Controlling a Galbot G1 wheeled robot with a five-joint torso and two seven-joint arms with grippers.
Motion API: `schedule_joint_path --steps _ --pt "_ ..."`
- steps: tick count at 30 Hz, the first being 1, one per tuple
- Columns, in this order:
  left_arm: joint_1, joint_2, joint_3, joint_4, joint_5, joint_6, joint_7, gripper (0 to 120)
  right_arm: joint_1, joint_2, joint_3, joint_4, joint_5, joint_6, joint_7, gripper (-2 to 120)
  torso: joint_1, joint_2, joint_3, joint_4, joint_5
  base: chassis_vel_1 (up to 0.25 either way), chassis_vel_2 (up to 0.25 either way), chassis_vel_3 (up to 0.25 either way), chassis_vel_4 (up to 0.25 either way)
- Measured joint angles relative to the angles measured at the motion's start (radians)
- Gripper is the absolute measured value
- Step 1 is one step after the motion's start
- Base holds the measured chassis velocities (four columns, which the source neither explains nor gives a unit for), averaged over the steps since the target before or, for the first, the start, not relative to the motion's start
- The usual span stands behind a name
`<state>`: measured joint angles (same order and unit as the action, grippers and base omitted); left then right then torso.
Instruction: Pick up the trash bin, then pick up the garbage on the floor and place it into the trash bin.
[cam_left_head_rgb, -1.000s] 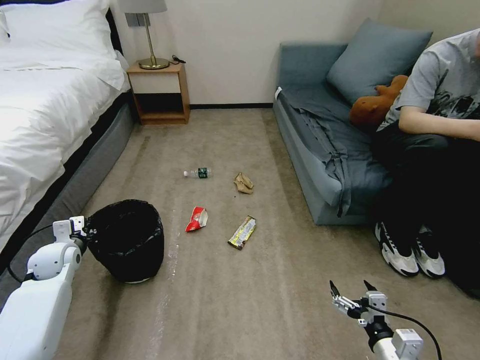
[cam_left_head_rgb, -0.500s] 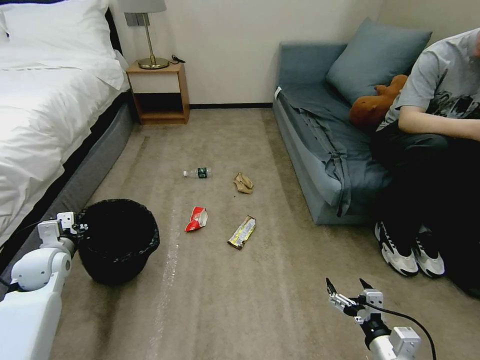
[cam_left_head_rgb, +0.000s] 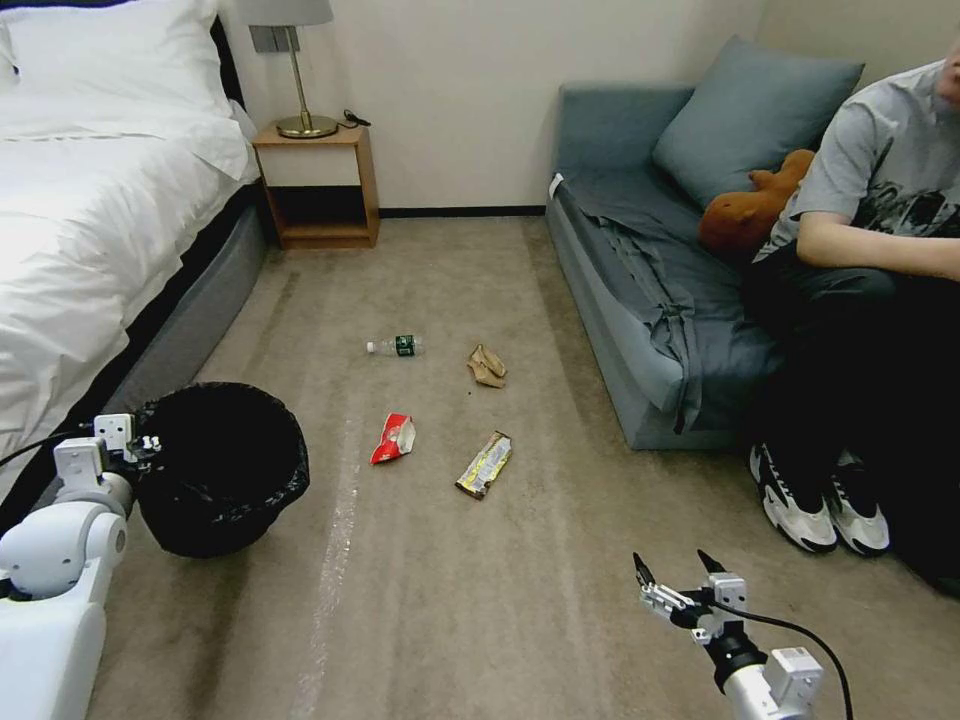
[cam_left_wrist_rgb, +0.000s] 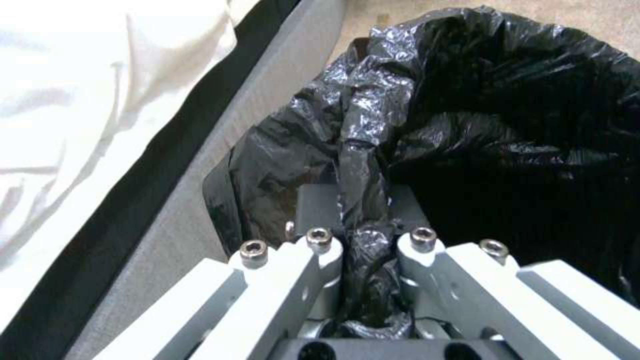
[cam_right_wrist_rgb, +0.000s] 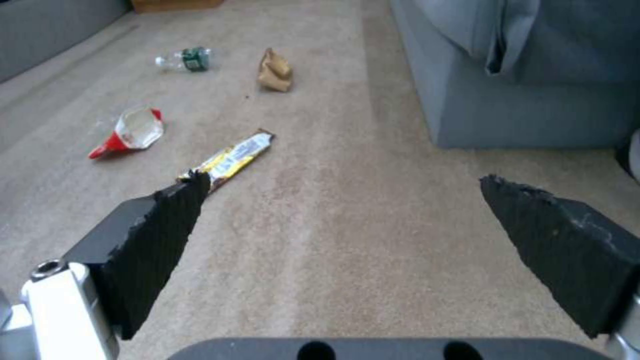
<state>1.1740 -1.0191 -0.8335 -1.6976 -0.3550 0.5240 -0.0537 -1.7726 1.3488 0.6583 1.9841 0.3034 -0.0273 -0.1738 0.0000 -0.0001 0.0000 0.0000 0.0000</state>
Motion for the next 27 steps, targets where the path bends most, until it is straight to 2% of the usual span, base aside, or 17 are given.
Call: schedule_joint_path --steps 18,22,27 --pt "0.04 0.003 -0.034 -0.026 -0.005 -0.006 0.002 4 -0.007 0.004 -0.011 0.0 -0.006 0.022 -0.028 100 0.0 0.0 0.0 0.0001 0.0 0.0 0.0 0.0 0.0" --pt "0.04 0.006 -0.035 -0.021 -0.007 -0.01 0.003 4 -0.007 0.005 -0.012 -0.004 -0.009 0.026 -0.028 100 0.0 0.0 0.0 0.0001 0.0 -0.072 0.06 0.084 -0.058" --pt "0.04 0.006 -0.035 -0.016 -0.008 -0.017 0.005 4 -0.011 0.008 -0.013 -0.007 -0.017 0.033 -0.028 100 0.0 0.0 0.0 -0.0001 -0.0001 -0.192 0.17 0.19 -0.192"
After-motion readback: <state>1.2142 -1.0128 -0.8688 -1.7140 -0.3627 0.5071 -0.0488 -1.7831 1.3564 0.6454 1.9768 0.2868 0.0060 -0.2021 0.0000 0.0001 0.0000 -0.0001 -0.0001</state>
